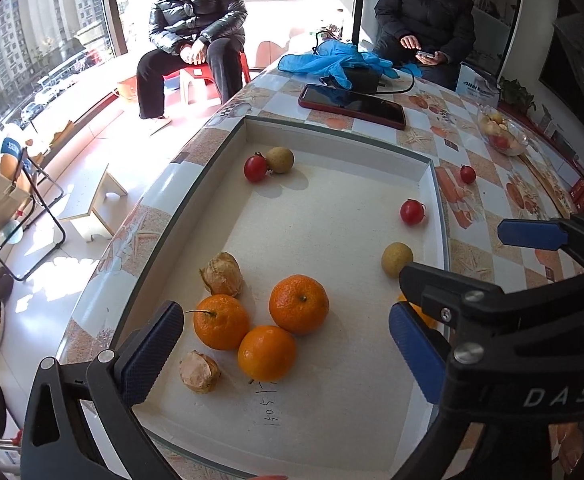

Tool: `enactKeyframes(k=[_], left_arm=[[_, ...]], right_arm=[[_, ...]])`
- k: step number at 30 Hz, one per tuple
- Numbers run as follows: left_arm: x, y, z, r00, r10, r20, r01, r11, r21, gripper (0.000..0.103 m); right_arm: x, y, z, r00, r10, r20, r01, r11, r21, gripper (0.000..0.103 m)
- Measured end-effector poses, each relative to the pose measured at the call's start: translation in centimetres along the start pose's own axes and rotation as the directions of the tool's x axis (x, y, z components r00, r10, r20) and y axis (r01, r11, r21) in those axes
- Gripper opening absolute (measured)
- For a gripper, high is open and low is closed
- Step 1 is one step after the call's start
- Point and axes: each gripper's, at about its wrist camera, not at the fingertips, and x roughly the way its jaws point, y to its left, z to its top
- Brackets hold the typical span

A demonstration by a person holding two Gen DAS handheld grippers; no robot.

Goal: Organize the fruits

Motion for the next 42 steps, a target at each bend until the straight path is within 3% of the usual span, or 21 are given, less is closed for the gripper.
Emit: enactKeyframes(k=[11,42], left_arm=[[0.2,-0.9,-0.8,0.998,0.050,-0.035,-0.049,0.998,0.038,0.103],[-0.3,-2.3,-1.6,0.996,0.075,-0.048,-0.072,0.995,0.074,0.103]], right_arm=[[0.0,0.2,-1.1,0.997,-0.064,-0.034,0.062,0.996,-0.058,0.103],[-0.4,0.1,-1.9,0.997,-0.063,-0.038,0.061,0.996,-0.059,0.103]])
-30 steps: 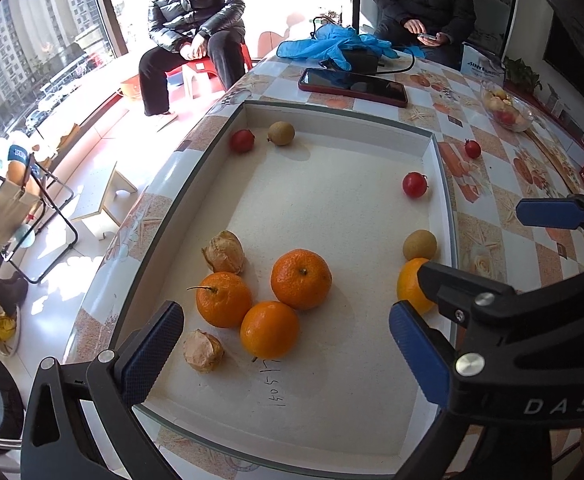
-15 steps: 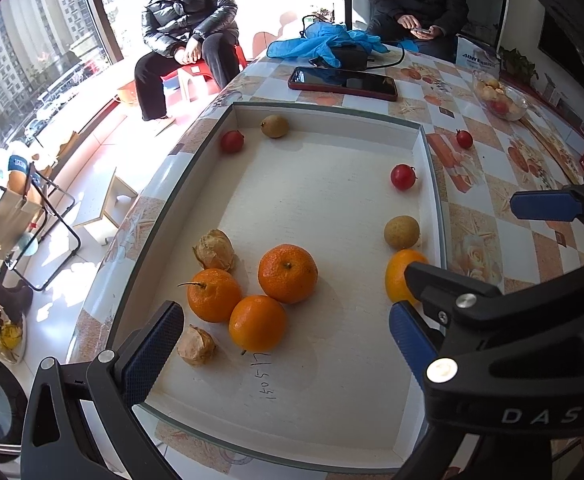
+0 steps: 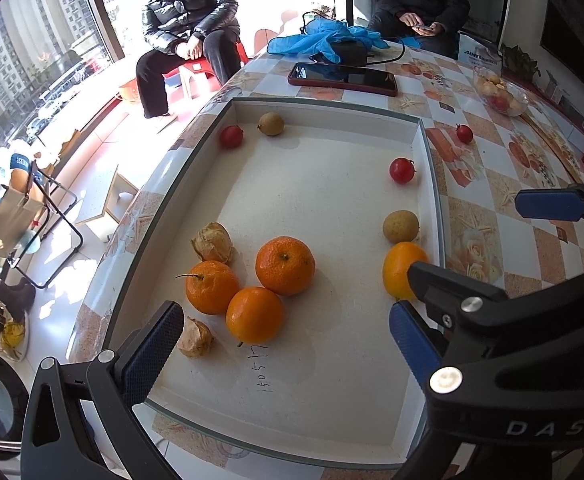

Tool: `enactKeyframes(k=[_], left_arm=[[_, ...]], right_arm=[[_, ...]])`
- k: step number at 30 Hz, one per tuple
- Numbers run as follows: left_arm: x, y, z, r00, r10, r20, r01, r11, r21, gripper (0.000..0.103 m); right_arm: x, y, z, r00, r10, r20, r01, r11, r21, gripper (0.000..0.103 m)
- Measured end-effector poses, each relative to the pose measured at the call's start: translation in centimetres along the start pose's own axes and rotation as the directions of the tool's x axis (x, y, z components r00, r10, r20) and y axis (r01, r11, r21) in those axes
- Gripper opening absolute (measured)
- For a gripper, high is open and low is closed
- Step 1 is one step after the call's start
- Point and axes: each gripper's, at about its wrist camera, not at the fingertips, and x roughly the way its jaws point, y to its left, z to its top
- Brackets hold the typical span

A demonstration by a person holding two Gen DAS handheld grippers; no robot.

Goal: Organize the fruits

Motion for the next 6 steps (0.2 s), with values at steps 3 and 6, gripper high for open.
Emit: enactKeyframes(k=[3,6], left_arm=[[-0.14,-0.12,-0.04,1.000,0.005,0.018,-0.006,1.000,0.008,0.103],[-0.25,-0.45,-0.06,1.000,0.010,0.021,-0.011,1.000,0.025,0.103]], right_arm=[[-0.15,0.10,-0.17,1.000,-0.003,0.004,0.003,1.000,-0.005,0.103],[-0.31,0.19,-0.31,1.000,-0.005,0.009,0.005,1.000,-0.009,0.103]])
